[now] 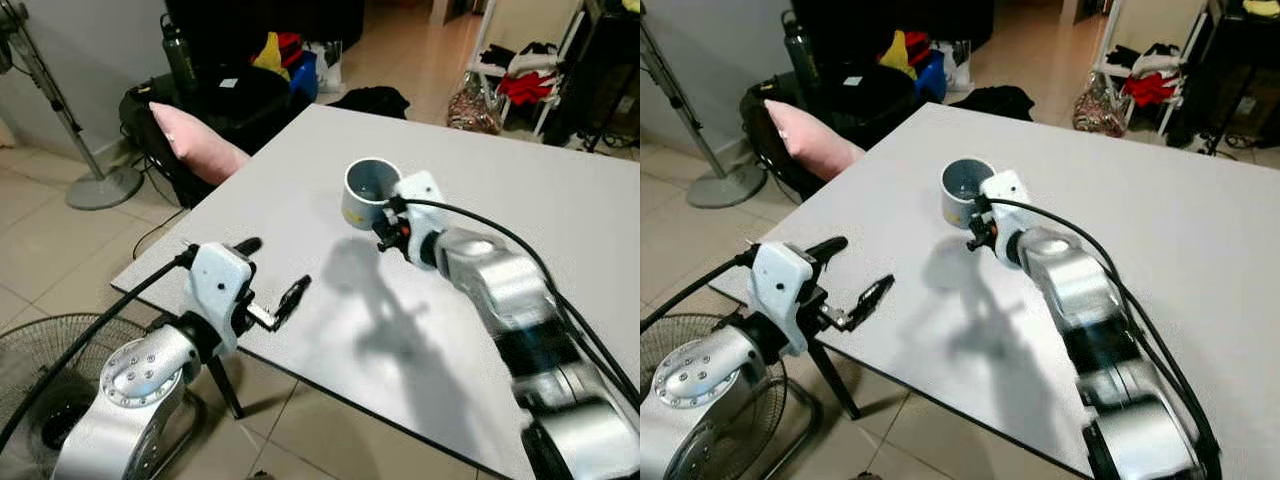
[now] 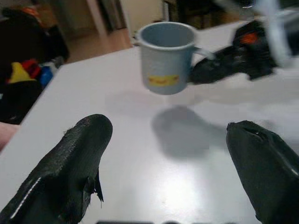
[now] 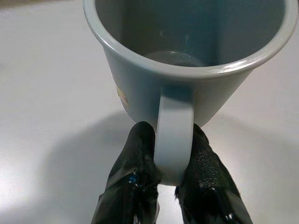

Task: Setting the table

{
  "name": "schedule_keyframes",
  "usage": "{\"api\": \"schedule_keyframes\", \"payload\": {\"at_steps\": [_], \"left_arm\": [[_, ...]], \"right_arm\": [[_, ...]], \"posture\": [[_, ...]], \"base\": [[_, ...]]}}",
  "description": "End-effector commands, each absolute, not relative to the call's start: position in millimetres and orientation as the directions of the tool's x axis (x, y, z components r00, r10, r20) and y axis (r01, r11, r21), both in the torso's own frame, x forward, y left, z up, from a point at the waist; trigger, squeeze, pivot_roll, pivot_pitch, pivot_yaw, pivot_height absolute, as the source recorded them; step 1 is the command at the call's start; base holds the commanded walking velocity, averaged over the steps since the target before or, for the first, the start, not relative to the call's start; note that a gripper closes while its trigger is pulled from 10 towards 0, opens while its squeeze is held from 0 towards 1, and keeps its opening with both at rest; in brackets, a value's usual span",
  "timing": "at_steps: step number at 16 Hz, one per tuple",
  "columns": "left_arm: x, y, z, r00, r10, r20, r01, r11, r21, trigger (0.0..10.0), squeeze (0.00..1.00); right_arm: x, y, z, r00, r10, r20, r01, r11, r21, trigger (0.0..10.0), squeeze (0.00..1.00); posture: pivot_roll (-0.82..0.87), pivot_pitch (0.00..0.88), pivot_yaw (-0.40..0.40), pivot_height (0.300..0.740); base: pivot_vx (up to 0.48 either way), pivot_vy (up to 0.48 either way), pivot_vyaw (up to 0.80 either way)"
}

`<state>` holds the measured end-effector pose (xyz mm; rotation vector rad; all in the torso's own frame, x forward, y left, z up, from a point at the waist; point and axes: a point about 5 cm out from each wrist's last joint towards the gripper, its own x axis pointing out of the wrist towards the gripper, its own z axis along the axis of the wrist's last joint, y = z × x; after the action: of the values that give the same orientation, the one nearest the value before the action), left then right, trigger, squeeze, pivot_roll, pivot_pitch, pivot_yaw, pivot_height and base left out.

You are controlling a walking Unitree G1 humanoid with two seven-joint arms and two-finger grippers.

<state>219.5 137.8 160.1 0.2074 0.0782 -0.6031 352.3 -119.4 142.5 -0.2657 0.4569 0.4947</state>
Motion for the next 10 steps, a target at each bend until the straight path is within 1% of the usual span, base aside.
{"api": "schedule_keyframes", "payload": {"at_steps": [1, 6, 8, 10], "left_arm": [[217.5, 139.0, 157.8, 0.807, -0.568, -0.161, 0.589, 0.790, 0.167, 10.0, 0.00], [211.6, 137.9, 152.7, 0.791, -0.580, -0.195, 0.609, 0.775, 0.167, 10.0, 0.00], [208.2, 137.5, 155.6, 0.786, -0.586, -0.196, 0.615, 0.772, 0.160, 10.0, 0.00], [203.6, 138.2, 157.7, 0.783, -0.590, -0.198, 0.620, 0.769, 0.157, 10.0, 0.00]], "right_arm": [[362.9, -111.9, 140.5, 0.774, 0.414, -0.479, -0.536, 0.831, -0.147, 10.0, 0.00], [378.1, -97.8, 127.6, 0.778, 0.384, -0.497, -0.522, 0.835, -0.173, 10.0, 0.00], [387.3, -96.9, 130.5, 0.822, 0.329, -0.465, -0.451, 0.874, -0.179, 10.0, 0.00], [392.5, -97.6, 134.6, 0.843, 0.295, -0.450, -0.416, 0.888, -0.197, 10.0, 0.00]], "posture": [[-0.05, 0.000, 0.093, 0.740], [-0.03, 0.000, 0.094, 0.740], [-0.01, 0.000, 0.097, 0.740], [0.00, 0.000, 0.103, 0.740]], "base": [[0.000, 0.000, 0.00], [0.000, 0.000, 0.00], [0.000, 0.000, 0.00], [0.000, 0.000, 0.00]]}}
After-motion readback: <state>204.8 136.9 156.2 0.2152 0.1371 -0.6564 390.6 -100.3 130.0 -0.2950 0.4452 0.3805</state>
